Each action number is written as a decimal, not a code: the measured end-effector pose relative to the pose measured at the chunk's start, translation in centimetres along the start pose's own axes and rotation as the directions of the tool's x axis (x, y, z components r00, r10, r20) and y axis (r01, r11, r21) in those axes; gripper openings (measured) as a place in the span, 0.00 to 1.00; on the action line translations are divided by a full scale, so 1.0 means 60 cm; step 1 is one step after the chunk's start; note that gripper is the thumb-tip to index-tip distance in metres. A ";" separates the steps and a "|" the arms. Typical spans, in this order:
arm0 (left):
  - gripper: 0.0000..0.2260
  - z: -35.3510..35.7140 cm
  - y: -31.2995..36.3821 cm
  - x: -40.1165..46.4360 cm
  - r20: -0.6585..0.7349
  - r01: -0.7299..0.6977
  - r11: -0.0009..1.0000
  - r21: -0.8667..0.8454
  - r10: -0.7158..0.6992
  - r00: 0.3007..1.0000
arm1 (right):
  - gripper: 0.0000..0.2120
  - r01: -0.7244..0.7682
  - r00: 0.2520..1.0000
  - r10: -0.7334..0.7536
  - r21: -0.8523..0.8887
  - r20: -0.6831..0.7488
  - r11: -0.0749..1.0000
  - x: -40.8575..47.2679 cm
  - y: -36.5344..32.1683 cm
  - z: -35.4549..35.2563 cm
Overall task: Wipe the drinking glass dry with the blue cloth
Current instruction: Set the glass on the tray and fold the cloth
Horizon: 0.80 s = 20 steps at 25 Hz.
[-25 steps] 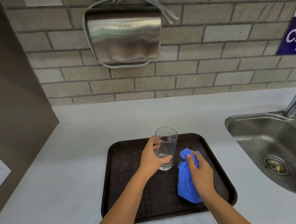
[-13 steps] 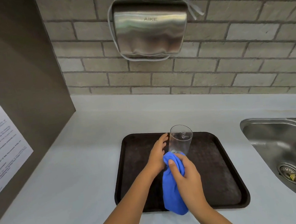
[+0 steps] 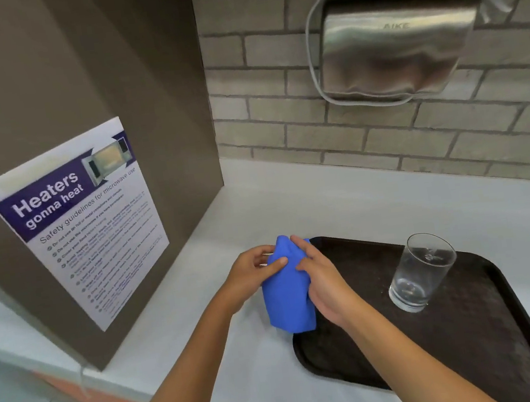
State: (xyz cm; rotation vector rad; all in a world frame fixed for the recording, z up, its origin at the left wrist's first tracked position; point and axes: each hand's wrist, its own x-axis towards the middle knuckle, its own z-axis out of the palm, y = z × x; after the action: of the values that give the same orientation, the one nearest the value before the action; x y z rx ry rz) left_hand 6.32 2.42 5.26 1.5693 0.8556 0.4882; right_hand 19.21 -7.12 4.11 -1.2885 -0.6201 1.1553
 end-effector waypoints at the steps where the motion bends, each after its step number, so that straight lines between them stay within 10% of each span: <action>1: 0.11 -0.016 -0.009 0.003 -0.017 0.019 1.000 -0.013 -0.019 1.000 | 0.25 -0.013 1.000 0.013 0.002 0.025 1.000 0.012 0.009 0.009; 10: 0.12 -0.051 -0.105 0.083 -0.137 0.165 0.986 0.038 -0.158 0.978 | 0.41 -0.029 0.999 0.017 -0.415 -0.032 0.909 0.093 0.055 0.039; 20: 0.21 -0.043 -0.131 0.121 -0.147 -0.027 0.780 0.626 0.152 0.977 | 0.20 -0.002 0.941 -0.321 -0.947 -0.110 0.320 0.128 0.092 0.040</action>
State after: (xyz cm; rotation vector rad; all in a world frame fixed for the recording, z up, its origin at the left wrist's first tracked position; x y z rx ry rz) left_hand 7.14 9.64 -3.01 2.2087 1.1711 0.4507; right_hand 18.12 0.12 -2.33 -2.2782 -1.2833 0.2914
